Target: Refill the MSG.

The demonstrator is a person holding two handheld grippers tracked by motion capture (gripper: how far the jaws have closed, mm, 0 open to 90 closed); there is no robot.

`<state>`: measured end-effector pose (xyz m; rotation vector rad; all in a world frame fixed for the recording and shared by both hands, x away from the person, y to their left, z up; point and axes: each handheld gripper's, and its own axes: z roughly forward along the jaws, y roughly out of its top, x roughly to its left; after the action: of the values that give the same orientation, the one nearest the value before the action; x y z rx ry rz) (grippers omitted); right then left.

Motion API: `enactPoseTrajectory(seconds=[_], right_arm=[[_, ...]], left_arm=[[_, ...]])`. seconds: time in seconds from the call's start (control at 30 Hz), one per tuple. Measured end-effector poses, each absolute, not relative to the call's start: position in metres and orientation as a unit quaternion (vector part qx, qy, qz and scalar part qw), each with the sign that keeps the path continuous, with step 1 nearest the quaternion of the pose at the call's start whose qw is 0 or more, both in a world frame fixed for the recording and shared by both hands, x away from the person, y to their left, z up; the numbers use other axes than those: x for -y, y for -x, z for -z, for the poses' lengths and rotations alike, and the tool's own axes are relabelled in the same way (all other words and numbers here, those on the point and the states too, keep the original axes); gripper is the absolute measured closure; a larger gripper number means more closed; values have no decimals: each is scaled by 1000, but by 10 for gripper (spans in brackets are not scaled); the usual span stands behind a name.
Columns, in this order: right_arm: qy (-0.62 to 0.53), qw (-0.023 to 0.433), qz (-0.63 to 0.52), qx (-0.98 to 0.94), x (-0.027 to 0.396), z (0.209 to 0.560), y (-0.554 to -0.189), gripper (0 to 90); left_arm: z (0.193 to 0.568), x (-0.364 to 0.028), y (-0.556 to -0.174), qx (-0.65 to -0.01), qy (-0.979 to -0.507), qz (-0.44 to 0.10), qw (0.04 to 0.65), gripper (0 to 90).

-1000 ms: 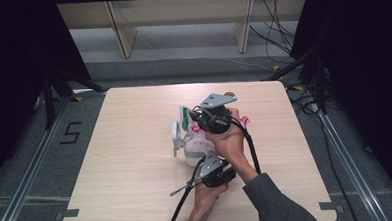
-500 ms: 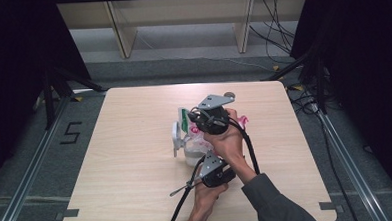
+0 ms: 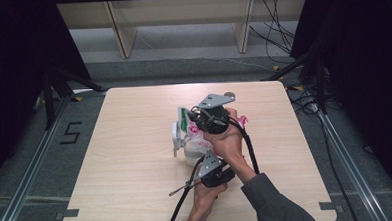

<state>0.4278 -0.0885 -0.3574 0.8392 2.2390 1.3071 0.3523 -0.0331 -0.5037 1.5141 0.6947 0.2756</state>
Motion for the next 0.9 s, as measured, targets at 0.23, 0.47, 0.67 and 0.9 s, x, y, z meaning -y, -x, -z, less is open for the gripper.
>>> enactPoseTrajectory(seconds=[0.23, 0.47, 0.67, 0.9], right_arm=[[-303, 205, -472, -802, 88, 358, -427, 900], [-297, 202, -468, -807, 87, 357, -427, 900], [-295, 204, -464, -810, 85, 358, -427, 899], [-297, 206, -467, -807, 85, 358, -428, 899]], left_arm=[[503, 33, -352, -307, -670, -123, 665, 774], [503, 32, -351, -307, -670, -125, 664, 774], [502, 32, -351, -307, -669, -125, 665, 773], [504, 32, -352, -303, -664, -123, 672, 773]])
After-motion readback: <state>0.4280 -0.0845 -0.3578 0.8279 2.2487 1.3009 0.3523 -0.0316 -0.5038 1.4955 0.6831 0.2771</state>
